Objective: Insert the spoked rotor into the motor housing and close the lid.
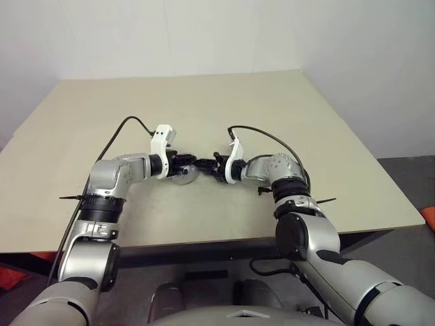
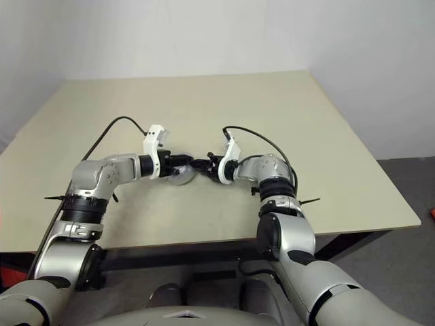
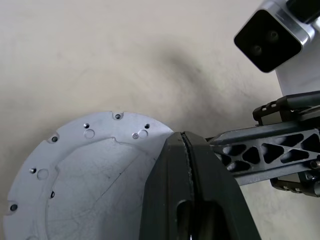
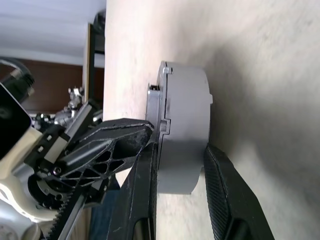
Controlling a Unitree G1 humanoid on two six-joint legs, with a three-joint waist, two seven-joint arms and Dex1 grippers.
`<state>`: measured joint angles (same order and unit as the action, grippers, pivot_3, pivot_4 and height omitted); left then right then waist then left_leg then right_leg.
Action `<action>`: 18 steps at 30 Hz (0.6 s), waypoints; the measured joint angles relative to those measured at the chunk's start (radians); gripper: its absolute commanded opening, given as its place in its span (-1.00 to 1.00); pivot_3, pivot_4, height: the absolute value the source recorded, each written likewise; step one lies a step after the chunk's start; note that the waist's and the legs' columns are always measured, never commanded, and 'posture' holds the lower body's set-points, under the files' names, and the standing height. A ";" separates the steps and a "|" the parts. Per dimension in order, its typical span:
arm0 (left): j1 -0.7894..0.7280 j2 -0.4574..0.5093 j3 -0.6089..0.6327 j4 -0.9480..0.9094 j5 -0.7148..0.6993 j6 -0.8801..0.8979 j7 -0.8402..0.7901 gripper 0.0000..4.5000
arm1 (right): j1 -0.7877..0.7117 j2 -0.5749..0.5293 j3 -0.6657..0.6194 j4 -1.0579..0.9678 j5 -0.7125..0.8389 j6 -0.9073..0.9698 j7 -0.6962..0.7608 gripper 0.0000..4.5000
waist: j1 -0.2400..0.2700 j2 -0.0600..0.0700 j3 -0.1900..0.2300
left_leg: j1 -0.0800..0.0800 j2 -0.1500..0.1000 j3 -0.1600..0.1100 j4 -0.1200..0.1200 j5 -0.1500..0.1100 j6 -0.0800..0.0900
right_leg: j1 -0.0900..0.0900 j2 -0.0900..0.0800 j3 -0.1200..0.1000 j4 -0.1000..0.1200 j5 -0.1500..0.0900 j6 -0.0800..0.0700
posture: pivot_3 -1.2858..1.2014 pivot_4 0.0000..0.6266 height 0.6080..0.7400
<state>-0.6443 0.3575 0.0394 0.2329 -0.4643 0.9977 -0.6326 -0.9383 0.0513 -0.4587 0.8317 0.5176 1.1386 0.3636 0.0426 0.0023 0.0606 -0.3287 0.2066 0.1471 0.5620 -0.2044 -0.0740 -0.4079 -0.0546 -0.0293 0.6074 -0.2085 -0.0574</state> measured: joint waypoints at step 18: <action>0.031 -0.037 0.224 0.022 -0.104 -0.020 0.071 -1.00 | -0.091 -0.017 -0.149 0.174 0.073 -0.202 -0.128 -0.50 | 0.031 -0.001 0.002 | -0.021 0.000 0.000 0.006 -0.002 0.005 | -0.016 -0.001 -0.002 0.000 0.001 -0.001 | 0.03 -1.00 1.00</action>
<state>-0.6132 0.3203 0.2635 0.2547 -0.5681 0.9780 -0.5612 -1.0289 0.0339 -0.6076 1.0058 0.5908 0.9367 0.2355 0.0740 0.0009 0.0623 -0.3497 0.2065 0.1466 0.5680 -0.2066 -0.0692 -0.4236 -0.0552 -0.0316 0.6077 -0.2072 -0.0588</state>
